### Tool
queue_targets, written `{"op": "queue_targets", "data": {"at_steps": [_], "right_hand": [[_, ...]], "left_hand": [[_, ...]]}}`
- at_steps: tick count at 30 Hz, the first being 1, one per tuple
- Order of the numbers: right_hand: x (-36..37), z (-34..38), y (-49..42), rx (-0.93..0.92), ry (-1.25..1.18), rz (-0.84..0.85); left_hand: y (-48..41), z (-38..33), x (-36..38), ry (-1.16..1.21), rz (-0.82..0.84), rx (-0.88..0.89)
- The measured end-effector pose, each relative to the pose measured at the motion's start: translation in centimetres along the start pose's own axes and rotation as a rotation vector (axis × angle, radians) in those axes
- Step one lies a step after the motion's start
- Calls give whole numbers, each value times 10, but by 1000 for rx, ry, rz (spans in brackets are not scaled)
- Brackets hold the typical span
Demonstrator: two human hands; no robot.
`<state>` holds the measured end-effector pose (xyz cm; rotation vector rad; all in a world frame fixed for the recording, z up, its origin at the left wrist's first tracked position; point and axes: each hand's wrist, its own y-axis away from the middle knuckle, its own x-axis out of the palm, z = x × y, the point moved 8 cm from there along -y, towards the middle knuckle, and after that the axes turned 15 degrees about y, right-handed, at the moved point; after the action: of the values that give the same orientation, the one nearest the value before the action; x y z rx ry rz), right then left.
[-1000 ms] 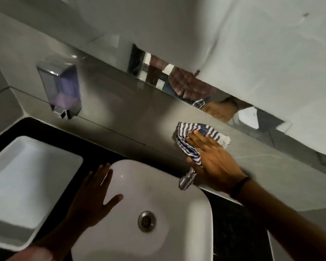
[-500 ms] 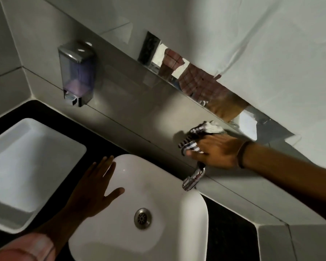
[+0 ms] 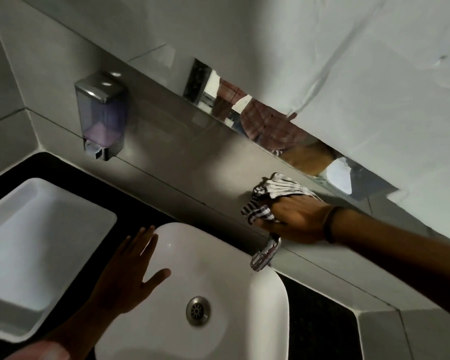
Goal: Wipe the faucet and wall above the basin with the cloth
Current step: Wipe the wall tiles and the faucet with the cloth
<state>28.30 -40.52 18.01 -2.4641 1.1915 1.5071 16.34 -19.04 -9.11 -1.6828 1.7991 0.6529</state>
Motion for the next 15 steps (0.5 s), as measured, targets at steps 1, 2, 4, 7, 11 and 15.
{"op": "queue_targets", "data": {"at_steps": [1, 2, 4, 7, 11, 15], "right_hand": [[4, -2, 13, 36, -103, -101], [12, -5, 26, 73, -224, -152], [31, 4, 47, 199, -538, -176], [61, 30, 58, 634, -1298, -297], [73, 46, 47, 1091, -1842, -497], [68, 28, 40, 1249, -1962, -398]], "left_hand": [[0, 1, 0, 2, 5, -1], [-1, 1, 1, 4, 4, -3], [-3, 0, 0, 6, 5, -10], [-3, 2, 3, 9, 31, -26], [-4, 6, 7, -18, 54, -31], [-6, 4, 6, -76, 66, -40]]}}
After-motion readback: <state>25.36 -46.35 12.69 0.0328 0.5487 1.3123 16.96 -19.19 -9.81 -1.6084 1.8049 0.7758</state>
